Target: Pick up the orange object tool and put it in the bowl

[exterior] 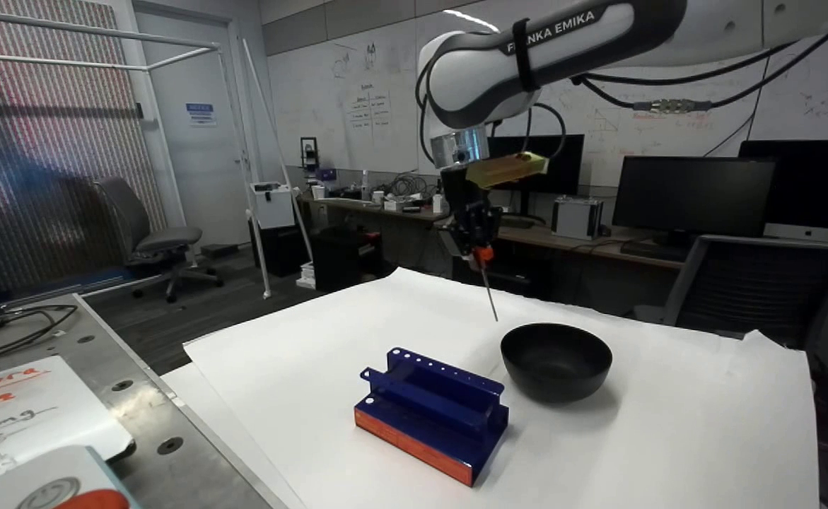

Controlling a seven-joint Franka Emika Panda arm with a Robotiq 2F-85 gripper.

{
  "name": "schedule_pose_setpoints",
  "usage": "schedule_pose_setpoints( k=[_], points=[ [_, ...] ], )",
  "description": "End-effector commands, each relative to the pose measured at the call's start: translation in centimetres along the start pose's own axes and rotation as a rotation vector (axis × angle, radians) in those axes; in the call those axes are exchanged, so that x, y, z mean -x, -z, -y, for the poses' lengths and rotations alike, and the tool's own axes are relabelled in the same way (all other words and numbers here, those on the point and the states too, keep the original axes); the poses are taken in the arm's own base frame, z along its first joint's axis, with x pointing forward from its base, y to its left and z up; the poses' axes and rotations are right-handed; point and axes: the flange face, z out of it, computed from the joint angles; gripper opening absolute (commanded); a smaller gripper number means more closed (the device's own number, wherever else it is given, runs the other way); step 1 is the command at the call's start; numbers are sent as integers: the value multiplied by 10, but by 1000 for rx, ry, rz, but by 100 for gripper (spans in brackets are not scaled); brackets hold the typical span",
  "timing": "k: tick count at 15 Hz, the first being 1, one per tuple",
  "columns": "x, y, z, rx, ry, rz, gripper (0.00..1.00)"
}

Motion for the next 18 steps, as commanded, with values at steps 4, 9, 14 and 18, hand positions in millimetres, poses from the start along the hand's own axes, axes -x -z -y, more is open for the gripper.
schedule_pose_setpoints(
  k=[4, 9, 14, 18],
  points=[
    [46, -3, -30, -150, -236, 99, 9],
    [56, -10, -40, -169, -332, 90, 9],
    [51, -46, -57, -132, -433, 230, 9],
    [46, -69, -72, -187, -435, 339, 9]
  ],
)
